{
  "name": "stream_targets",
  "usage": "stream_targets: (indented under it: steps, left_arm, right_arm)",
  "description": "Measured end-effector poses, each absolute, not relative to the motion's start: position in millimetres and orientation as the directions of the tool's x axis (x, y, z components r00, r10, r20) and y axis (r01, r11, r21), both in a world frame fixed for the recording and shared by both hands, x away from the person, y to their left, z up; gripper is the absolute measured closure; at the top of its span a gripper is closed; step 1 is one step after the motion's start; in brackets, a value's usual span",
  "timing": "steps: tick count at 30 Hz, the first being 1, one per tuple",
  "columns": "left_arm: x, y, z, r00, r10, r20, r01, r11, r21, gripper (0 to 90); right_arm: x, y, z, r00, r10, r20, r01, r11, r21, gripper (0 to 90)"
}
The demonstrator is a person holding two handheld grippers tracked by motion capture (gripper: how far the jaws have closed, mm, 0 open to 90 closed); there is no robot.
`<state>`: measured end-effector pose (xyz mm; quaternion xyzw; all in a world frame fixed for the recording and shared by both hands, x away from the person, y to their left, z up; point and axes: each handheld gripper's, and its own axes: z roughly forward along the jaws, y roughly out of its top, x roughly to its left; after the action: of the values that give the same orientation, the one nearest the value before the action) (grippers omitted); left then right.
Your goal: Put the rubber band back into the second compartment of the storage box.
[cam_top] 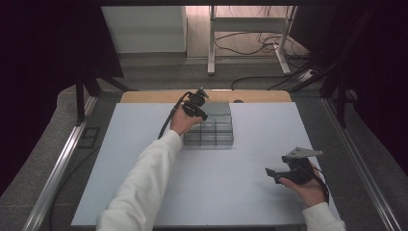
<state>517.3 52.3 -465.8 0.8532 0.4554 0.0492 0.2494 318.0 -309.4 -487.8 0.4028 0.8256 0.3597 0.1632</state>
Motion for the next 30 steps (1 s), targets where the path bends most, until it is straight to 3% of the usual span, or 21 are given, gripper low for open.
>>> stream_targets:
  steps: [11, 15, 19, 30]
  left_arm:
    - [519.7, 52.4, -470.8, 0.58, 0.8, -0.154, 0.752, -0.454, 0.478, 80.0]
    - [517.3, 52.2, -468.5, 0.587, 0.795, -0.155, 0.74, -0.448, 0.502, 49.9]
    - [511.5, 55.7, -460.3, 0.585, 0.797, -0.148, 0.731, -0.439, 0.523, 30.1]
    - [482.4, 76.5, -438.3, 0.625, 0.76, -0.179, 0.681, -0.418, 0.601, 20.6]
  right_arm:
    - [318.2, -309.7, -488.3, -0.621, 0.784, 0.024, 0.551, 0.415, 0.724, 17.0]
    - [318.1, -310.1, -488.0, -0.621, 0.784, 0.023, 0.551, 0.415, 0.725, 17.0]
    - [318.2, -310.5, -488.0, -0.621, 0.783, 0.022, 0.549, 0.416, 0.725, 17.0]
    - [319.8, -312.6, -489.0, -0.619, 0.785, 0.03, 0.553, 0.408, 0.726, 17.0]
